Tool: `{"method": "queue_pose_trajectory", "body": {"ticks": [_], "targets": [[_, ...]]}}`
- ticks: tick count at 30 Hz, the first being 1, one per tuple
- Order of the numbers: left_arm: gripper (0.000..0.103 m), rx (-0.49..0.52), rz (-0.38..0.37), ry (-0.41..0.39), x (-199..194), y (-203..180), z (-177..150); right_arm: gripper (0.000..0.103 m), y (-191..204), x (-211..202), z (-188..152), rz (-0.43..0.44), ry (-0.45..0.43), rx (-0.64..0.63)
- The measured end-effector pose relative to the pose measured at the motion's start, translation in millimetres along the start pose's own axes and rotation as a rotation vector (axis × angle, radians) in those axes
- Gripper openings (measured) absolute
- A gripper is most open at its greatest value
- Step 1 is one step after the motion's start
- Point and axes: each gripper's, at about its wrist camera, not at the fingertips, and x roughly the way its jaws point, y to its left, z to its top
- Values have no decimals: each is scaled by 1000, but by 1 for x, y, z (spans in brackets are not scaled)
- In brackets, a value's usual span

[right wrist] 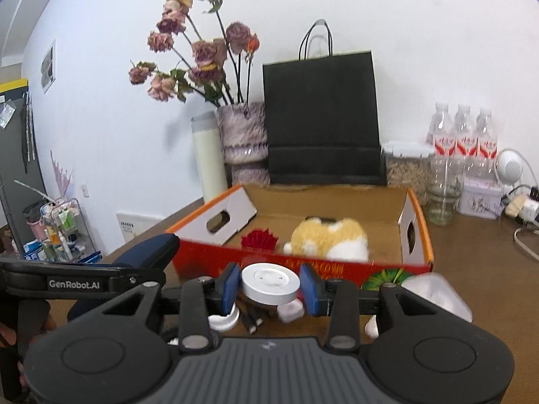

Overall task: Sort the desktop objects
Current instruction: 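Grasp the navy case with the left gripper while the right gripper grasps a white round lid, then carry the navy case and white lid into the cardboard box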

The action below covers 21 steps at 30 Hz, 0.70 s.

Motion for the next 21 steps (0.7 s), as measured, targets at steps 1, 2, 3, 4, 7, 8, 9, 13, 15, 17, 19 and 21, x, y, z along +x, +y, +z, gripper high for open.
{"method": "queue_pose_trajectory", "body": {"ticks": [1, 2, 3, 4, 7, 8, 9, 13, 15, 17, 19, 21], "targets": [[70, 7, -6, -12, 0, -2, 5, 38, 0, 0, 3, -5, -10, -2], [69, 13, -13, -27, 1, -5, 11, 38, -1, 0, 8, -9, -22, -6], [69, 17, -18, -39, 2, -9, 16, 38, -2, 0, 14, -17, -38, -10], [69, 20, -25, -51, 4, -12, 22, 38, -3, 1, 19, -23, -52, -12], [68, 29, -44, -90, 11, -21, 39, 38, -8, 5, 36, -41, -87, -7], [68, 34, -50, -102, 14, -24, 44, 38, -9, 8, 41, -45, -96, -4], [68, 37, -56, -110, 18, -27, 48, 38, -11, 11, 46, -51, -108, 0], [66, 23, -79, -109, 42, -32, 63, 38, -22, 25, 60, -80, -125, 10], [66, 7, -87, -107, 54, -31, 70, 38, -32, 34, 67, -96, -127, 23], [66, -5, -96, -99, 66, -29, 75, 38, -43, 43, 71, -116, -124, 30], [65, -4, -101, -99, 76, -27, 80, 38, -54, 52, 75, -135, -116, 33], [65, 5, -92, -105, 87, -27, 86, 38, -64, 61, 77, -155, -104, 33]]}}
